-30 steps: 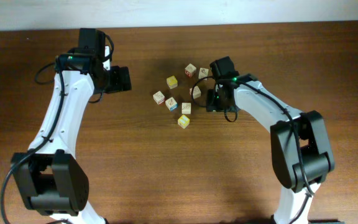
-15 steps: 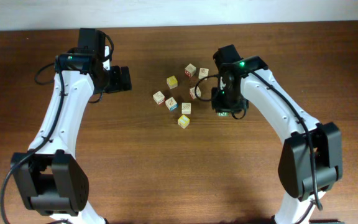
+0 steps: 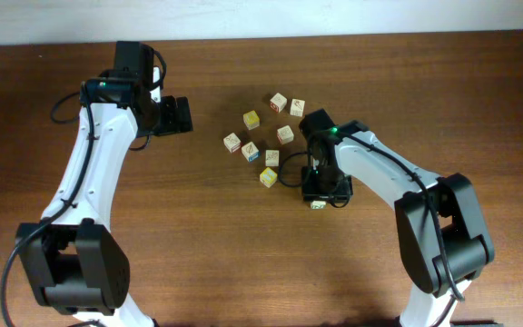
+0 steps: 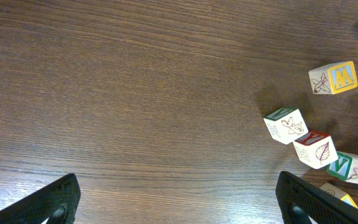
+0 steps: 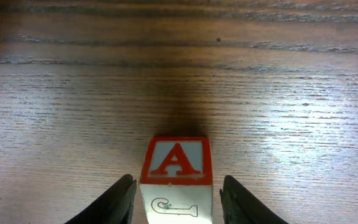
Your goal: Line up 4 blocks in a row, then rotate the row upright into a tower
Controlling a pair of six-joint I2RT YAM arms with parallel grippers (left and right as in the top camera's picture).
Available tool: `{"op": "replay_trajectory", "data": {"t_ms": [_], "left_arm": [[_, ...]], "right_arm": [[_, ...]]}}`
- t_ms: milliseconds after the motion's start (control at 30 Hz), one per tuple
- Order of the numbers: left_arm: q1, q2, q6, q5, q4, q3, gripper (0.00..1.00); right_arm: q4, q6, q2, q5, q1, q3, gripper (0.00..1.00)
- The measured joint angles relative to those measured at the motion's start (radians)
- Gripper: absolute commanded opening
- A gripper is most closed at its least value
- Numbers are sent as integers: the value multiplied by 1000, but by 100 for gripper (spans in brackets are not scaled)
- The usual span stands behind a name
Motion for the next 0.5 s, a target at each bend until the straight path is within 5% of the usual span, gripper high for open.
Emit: {"op": "replay_trajectory", "data": {"t_ms": [233,500], "left_arm": [[0,0,0,0,0,0,99],[0,0,0,0,0,0,99]], "right_arm": [[38,27,4,-7,10,275,52],[172,444,101,81,203,274,51]]}}
